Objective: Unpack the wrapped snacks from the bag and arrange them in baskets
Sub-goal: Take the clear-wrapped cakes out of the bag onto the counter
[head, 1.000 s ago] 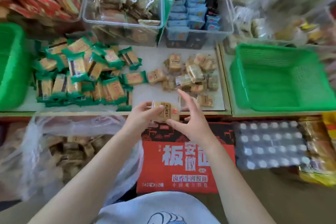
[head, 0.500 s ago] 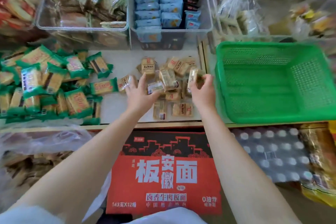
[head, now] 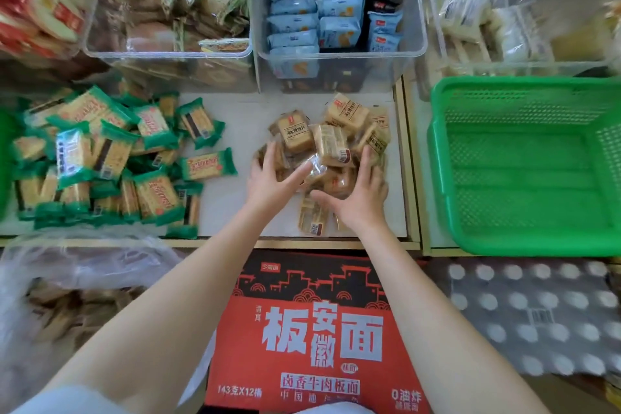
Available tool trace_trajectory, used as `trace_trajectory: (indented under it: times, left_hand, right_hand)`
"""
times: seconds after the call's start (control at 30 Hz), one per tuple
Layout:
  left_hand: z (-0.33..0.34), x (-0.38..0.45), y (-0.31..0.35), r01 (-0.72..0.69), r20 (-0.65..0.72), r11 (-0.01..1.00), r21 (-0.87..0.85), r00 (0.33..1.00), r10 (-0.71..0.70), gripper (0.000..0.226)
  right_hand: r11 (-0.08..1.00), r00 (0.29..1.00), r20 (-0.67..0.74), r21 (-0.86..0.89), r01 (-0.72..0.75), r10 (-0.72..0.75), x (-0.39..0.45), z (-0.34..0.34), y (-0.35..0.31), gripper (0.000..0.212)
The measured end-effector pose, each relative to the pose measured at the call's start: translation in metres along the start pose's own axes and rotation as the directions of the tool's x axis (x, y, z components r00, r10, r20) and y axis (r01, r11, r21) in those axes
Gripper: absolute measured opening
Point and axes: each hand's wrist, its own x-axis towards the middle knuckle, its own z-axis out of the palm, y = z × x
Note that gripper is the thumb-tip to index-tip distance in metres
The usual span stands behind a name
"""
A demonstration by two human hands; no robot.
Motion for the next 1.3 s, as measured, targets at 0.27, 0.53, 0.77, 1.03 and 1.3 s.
trace_trajectory:
  times: [0.27,0.53,0.77,1.03,1.3]
  left_hand:
    - [0.0,-0.001,0.003,-0.148,0.137,0.982,-0.114,0.977,0.163,0.1]
    - [-0.018,-0.032,-0.014,-0.22,0.194,0.975,-0.04,0.955,0.223,0.079]
    - [-0.101,-0.113,-0.114,-0.153,-0.294,0.987,-0.044,0.947,0.133,0.023]
    - [-0.202,-0.182,-0.342,0.434,-0.503,0.848,0.305,0.829,-0.244,0.043]
    - [-0.251,-0.199,-0.449,0.494,-0.276,0.865,0.083,0.846,-0.457,0.074]
  right_hand:
    - [0.999,0.998,-0.056,-0.03,0.018,-0.02,0.046,-0.024,-0.007,0.11]
    - [0.997,0.974,-0.212,-0.026,0.075,-0.079,-0.013,-0.016,-0.015,0.083]
    - [0.94,0.944,-0.006,0.085,0.33,-0.331,-0.116,0.06,-0.087,0.051]
    - [0.916,0.776,0.532,-0.005,0.402,-0.338,-0.192,0.249,-0.157,0.027]
    - [0.918,0.666,0.728,-0.136,0.373,-0.163,-0.242,0.398,-0.192,0.05]
